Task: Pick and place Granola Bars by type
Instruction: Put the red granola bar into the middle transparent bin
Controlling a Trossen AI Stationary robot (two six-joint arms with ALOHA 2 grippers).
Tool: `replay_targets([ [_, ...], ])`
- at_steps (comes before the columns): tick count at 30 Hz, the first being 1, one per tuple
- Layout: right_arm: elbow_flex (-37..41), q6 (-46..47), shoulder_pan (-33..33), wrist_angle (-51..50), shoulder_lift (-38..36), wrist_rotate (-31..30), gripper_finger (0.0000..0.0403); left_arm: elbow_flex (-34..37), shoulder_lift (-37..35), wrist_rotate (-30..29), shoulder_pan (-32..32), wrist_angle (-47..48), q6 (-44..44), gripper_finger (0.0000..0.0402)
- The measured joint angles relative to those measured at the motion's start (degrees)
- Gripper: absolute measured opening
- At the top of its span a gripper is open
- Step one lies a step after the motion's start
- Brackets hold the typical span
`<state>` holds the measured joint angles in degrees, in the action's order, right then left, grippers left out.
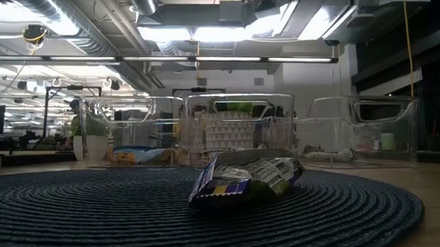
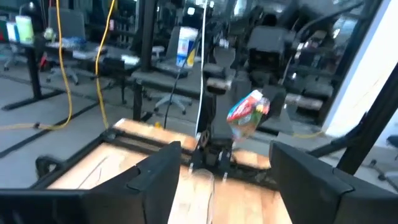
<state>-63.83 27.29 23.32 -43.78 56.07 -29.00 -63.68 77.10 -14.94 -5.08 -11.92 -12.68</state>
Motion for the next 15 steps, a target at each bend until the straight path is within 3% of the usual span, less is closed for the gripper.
replay_targets([
  [7, 0.0, -7.6, -6.2, 6.7, 0.0, 4.8, 0.0043, 0.0, 0.0, -0.6, 0.0, -2.7, 1.2, 0.0252],
  [15, 0.0, -14.4, -13.5, 14.1, 0.1, 12.0, 0.0026, 0.0, 0.0, -0.1, 1.2, -4.6, 1.4, 0.0258],
])
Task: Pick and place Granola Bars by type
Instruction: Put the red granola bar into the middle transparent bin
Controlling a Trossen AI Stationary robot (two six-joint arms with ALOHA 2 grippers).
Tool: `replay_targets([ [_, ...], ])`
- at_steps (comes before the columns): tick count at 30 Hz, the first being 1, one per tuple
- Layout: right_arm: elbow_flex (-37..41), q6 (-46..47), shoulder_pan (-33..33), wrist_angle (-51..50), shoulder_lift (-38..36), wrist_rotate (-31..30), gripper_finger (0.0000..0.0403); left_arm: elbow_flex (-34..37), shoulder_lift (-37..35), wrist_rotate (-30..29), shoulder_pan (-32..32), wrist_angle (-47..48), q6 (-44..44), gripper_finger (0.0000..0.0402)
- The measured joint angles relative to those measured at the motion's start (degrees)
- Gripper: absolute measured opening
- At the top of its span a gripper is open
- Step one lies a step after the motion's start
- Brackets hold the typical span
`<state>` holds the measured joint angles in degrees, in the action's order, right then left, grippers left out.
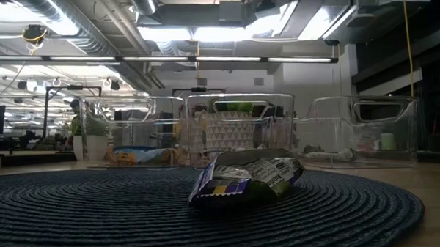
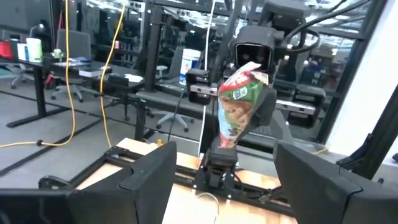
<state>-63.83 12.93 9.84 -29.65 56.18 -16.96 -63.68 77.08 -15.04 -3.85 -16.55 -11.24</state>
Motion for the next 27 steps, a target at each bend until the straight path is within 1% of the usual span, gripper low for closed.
replay_targets([
  [6, 0.0, -2.6, -4.9, 3.3, 1.5, 5.4, 0.0041, 0.0, 0.0, 1.5, 1.1, -2.1, -0.1, 0.0259],
  [11, 0.0, -4.4, -7.8, 6.2, 4.5, 11.6, 0.0026, 0.1, 1.6, 2.8, 2.2, -4.0, -0.9, 0.0259],
  [15, 0.0, -6.0, -9.3, 9.5, 6.8, 15.1, 0.0026, 0.1, 3.2, 4.0, 2.9, -6.1, -1.6, 0.0259],
  [21, 0.0, -6.1, -11.9, 11.1, 9.1, 19.0, 0.0043, 0.0, 3.9, 4.3, 3.3, -8.2, -1.9, 0.0259],
  [25, 0.0, -6.6, -13.1, 12.4, 10.3, 22.0, 0.0026, 0.0, 3.9, 4.5, 3.6, -8.8, -2.1, 0.0257],
  [27, 0.0, -7.2, -13.5, 13.2, 10.8, 22.9, 0.0025, 0.0, 3.8, 4.6, 3.7, -9.1, -2.2, 0.0252],
])
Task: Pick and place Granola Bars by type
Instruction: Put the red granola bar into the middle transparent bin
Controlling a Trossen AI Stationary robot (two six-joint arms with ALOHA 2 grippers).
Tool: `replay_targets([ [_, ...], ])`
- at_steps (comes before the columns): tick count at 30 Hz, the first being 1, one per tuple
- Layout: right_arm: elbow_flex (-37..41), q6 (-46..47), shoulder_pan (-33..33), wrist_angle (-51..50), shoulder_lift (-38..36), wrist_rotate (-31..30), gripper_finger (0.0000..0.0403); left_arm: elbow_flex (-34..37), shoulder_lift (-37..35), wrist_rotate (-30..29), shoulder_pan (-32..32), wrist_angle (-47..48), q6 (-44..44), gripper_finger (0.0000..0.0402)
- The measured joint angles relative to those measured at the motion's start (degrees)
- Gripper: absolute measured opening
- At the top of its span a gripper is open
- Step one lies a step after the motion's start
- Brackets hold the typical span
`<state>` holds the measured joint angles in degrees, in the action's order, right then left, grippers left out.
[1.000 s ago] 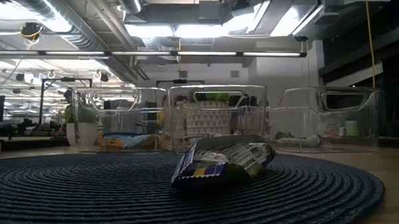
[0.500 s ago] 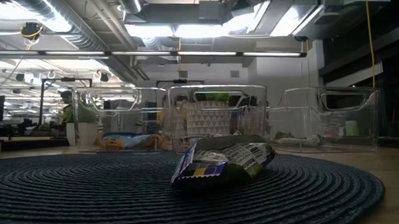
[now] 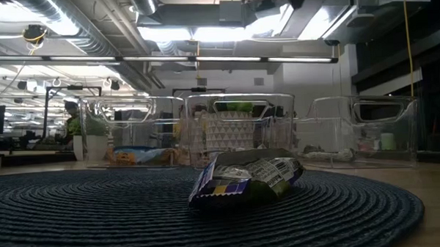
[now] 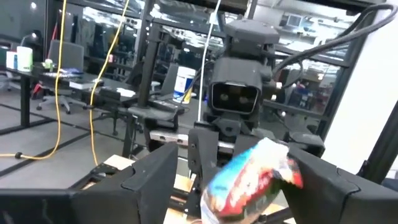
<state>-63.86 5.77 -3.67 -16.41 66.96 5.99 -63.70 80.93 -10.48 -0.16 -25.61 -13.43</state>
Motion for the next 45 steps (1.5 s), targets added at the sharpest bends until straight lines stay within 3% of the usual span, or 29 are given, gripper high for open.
replay_targets([
  [11, 0.0, -0.1, -1.9, 2.2, 0.1, 1.5, 0.0039, 0.0, 0.0, 0.3, 0.3, 2.3, -0.8, 0.0188],
  [19, 0.0, -0.3, -1.9, 3.0, 0.1, 1.7, 0.0025, 0.0, 0.0, 3.8, 1.5, 2.2, -0.8, 0.0093],
  [26, 0.0, 0.0, -1.9, 3.0, 0.1, 1.7, 0.0075, 0.0, 0.0, 4.6, 2.1, 2.3, -0.8, 0.0014],
  [39, 0.0, -0.3, -1.8, 2.4, -0.4, 8.4, 0.0137, 0.0, 0.0, 4.7, 2.1, 2.4, 0.1, 0.0008],
  [45, 0.0, -2.6, -1.8, -2.4, -2.2, 4.8, 0.0183, 0.0, 0.0, 4.7, 2.2, 2.3, 0.1, 0.0012],
])
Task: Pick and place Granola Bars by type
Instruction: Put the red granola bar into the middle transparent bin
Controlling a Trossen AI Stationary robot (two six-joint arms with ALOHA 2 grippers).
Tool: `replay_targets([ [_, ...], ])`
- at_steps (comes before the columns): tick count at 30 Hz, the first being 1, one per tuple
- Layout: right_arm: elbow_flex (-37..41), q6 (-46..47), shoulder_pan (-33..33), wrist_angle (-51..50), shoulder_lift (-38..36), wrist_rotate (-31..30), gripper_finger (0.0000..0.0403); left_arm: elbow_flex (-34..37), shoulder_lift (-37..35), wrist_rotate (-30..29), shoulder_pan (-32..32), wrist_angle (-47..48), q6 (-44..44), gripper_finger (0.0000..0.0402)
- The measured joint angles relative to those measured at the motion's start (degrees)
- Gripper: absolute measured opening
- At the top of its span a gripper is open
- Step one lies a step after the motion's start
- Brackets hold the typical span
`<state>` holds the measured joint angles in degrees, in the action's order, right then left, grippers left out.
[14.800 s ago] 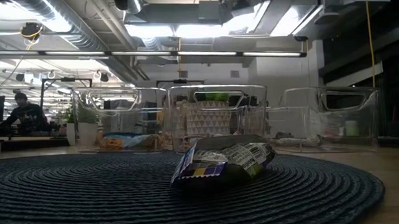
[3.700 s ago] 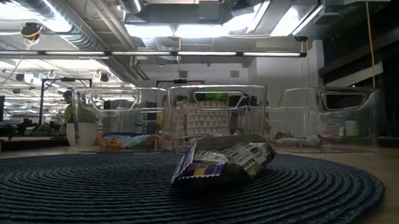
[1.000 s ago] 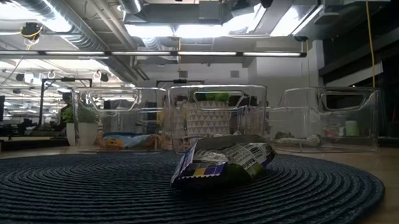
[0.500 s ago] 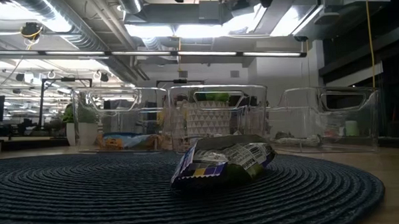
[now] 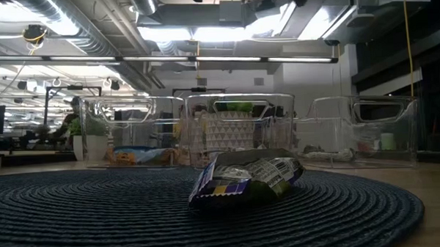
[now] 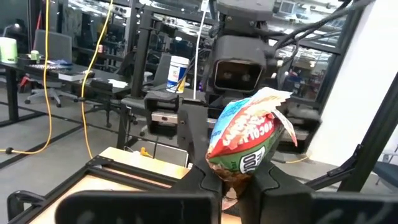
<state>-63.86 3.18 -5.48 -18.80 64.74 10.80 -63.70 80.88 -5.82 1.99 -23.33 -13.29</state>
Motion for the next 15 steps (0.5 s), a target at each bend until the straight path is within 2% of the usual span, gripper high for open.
replay_targets([
  [7, 0.0, -0.7, 0.0, -13.0, -4.9, -10.5, 0.0215, 0.0, -1.4, 0.5, -0.4, 0.9, 1.1, 0.0010],
  [12, 0.0, 1.0, 0.0, -22.8, -10.5, -16.0, 0.0214, 0.0, -4.0, 0.8, -0.3, 7.2, 1.3, 0.0009],
  [15, 0.0, 2.4, 0.0, -25.0, -14.4, -18.4, 0.0209, 0.0, -5.2, 0.7, -0.3, 9.4, 1.1, 0.0008],
])
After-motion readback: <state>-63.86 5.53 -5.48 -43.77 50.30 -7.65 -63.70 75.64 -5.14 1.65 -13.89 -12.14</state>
